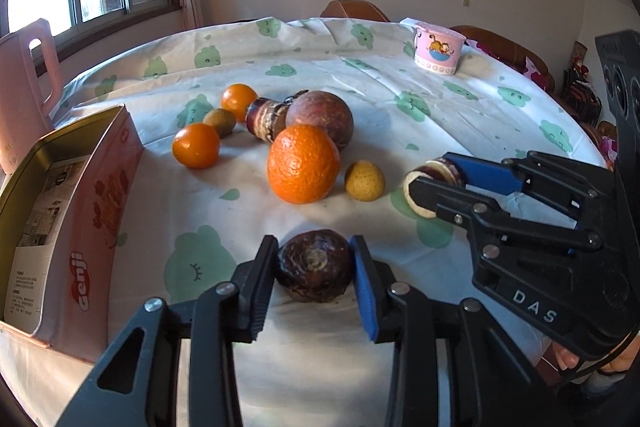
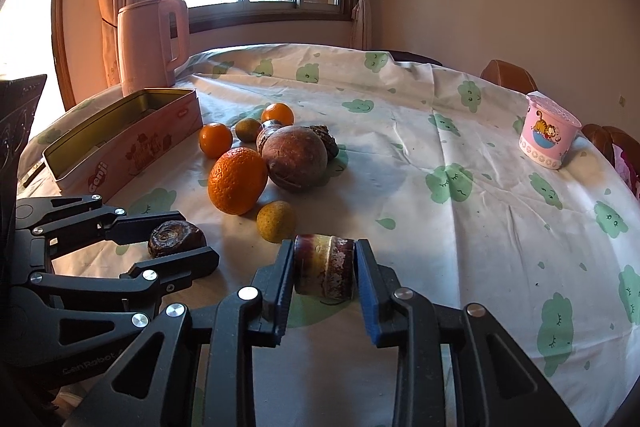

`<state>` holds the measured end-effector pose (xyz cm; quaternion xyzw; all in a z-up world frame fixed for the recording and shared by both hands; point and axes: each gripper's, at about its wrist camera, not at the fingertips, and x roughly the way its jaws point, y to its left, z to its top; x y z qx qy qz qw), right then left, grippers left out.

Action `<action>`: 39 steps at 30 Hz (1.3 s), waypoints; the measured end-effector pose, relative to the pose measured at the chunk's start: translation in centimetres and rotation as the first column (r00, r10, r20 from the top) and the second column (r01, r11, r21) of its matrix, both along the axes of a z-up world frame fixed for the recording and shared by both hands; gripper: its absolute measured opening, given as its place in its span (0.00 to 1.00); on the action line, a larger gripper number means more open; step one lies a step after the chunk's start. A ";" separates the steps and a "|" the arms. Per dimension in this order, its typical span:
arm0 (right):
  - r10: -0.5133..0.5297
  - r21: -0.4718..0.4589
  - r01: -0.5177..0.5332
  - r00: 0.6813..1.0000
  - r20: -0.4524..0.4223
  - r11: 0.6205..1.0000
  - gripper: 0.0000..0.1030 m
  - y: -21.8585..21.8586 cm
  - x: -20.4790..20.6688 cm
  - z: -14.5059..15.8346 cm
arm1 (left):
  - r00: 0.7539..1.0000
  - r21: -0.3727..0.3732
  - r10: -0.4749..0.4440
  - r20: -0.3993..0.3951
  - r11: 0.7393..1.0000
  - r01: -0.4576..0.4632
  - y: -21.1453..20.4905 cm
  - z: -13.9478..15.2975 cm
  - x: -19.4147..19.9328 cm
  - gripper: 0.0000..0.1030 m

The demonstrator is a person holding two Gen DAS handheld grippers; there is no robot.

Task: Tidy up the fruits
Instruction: 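Grasp the small striped jar with the right tool while the left tool grasps the dark brown dried fruit, then carry the striped jar and dried fruit with both tools over the pink tin box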

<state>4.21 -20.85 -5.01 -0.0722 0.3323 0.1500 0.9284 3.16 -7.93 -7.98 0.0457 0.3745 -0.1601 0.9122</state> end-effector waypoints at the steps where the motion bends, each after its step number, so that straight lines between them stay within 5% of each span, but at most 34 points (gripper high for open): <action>1: 0.000 -0.003 0.000 1.000 0.005 1.000 0.31 0.0 -0.1 0.0 | 1.000 -0.005 0.001 0.003 1.000 -0.001 0.1 0.0 0.0 0.37; 18: 0.013 -0.002 -0.013 0.995 0.095 1.000 0.30 0.2 -1.2 0.7 | 0.992 -0.042 0.060 0.112 0.998 -0.055 1.0 0.8 -1.2 0.37; 39: 0.013 0.050 -0.025 0.972 0.236 0.998 0.30 -0.2 -2.7 1.7 | 0.950 -0.058 0.147 0.274 0.989 -0.136 2.4 3.1 -2.8 0.37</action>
